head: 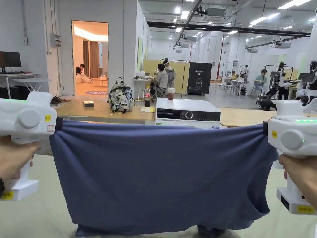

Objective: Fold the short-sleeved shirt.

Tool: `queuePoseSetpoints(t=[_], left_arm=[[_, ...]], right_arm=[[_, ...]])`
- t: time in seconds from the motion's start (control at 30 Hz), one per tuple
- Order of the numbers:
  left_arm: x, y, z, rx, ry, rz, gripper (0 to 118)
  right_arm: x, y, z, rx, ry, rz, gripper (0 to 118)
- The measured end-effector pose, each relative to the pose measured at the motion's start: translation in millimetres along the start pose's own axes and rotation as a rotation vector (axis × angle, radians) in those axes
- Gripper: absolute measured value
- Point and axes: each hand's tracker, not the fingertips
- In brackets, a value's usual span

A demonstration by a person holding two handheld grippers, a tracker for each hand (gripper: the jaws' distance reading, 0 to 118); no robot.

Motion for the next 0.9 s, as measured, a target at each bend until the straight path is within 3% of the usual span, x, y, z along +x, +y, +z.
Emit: queuePoseSetpoints(t=[0.37,0.67,0.9], left_arm=[[-8.5,-127.1,76.3,-0.069,-0.051,0.052,0],[-13.7,-240.1,149.5,-0.162,-0.085,0.102,0],[-8.6,-327.1,179.1,-0.342,-0.073,0.067,0]], right_arm=[[9.9,-115.6,95.1,-0.119,0.026,0.066,0],[16.8,-206.1,179.7,-0.276,0.060,0.060,0],[22.2,-286.7,218.7,-0.462,0.099,0.085,0]])
